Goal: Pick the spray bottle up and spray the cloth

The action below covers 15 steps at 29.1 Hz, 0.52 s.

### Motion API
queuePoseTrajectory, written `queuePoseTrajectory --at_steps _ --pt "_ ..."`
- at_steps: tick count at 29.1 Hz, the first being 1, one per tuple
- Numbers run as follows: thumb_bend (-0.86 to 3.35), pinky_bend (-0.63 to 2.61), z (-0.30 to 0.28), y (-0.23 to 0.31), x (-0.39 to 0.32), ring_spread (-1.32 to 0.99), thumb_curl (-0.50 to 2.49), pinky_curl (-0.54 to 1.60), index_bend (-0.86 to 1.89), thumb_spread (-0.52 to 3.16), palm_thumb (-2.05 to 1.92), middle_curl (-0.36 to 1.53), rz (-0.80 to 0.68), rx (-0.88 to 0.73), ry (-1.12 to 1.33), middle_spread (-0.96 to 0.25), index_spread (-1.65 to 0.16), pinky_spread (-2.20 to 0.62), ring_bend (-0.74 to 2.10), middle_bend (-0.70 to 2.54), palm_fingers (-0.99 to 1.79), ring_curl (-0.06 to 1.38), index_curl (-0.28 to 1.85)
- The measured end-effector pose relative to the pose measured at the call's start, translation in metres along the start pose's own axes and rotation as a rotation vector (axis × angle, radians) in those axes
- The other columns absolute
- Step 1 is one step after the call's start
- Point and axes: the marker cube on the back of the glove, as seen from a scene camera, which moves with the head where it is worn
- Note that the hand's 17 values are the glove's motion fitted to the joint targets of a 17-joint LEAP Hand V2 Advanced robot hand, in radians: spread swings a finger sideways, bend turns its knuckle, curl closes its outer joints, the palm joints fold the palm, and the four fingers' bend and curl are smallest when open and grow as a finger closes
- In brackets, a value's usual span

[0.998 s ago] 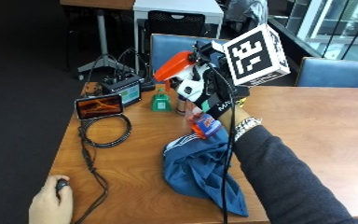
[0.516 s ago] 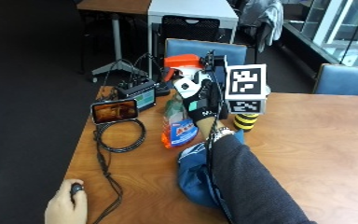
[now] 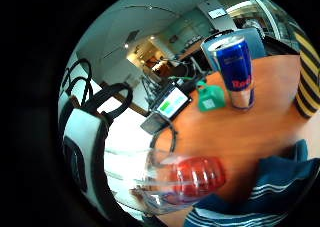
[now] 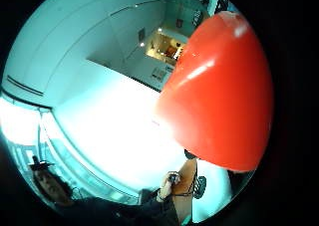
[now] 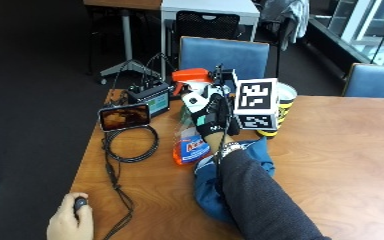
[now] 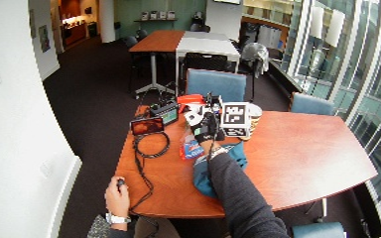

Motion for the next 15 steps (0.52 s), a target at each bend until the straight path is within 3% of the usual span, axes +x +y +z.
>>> queuePoseTrajectory --at_steps 15 --pt "-0.04 0.5 -0.02 0.004 -0.033 -0.25 0.72 0.41 0.18 0.43 0.92 0.5 -0.09 0.064 -0.001 -0.21 -0.31 -0.36 0.6 0.55 1.36 0.46 0.49"
